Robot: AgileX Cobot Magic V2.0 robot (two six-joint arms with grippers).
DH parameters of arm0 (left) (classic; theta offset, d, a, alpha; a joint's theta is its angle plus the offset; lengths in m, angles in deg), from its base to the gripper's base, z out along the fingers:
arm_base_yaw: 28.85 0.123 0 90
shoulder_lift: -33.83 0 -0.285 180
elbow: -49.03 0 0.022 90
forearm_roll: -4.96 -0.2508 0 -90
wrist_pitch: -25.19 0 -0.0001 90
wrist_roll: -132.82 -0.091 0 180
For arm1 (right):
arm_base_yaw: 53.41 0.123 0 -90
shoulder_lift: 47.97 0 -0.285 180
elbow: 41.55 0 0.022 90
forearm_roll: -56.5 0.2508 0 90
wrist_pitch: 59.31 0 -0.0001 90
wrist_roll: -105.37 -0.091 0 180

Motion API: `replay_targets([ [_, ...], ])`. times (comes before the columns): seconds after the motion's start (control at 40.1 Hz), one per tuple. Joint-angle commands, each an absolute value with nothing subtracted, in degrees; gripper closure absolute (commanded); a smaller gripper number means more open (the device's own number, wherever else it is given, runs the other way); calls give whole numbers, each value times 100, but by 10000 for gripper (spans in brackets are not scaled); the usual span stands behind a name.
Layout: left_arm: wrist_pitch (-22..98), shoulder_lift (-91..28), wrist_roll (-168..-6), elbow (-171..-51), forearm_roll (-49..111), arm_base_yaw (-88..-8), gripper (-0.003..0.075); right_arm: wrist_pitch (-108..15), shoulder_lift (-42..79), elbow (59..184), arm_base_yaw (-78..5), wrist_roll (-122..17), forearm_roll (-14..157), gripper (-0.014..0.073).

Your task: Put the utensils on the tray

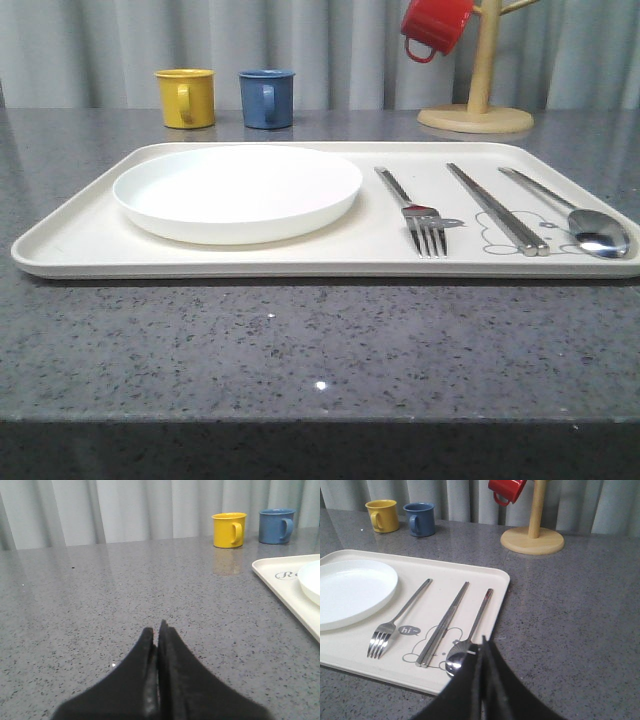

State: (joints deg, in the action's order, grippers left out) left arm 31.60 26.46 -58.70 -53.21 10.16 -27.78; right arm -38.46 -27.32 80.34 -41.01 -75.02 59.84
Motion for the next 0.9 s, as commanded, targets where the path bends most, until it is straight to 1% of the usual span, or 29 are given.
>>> replay_targets([
  [0.0, 2695, 2772, -5822, -5336, 1078, -2754, 738, -4328, -2688, 8174, -4088, -7463, 5944, 662],
  [0.349, 2695, 2772, -5822, -5336, 1078, -2754, 738, -4329, -2688, 8174, -4088, -7463, 5944, 662],
  [0.499, 2695, 2772, -5822, -5336, 1078, -2754, 738, -4443, -2859, 7869, -4197, -7463, 5936, 662],
  [0.773, 2695, 2772, -5822, -5336, 1078, -2754, 738, -4724, -3720, 6698, -5254, -7463, 6084, 662],
  [0.873, 2695, 2772, -5822, -5336, 1078, -2754, 738, -4730, -3973, 6363, -5465, -7463, 6165, 662],
])
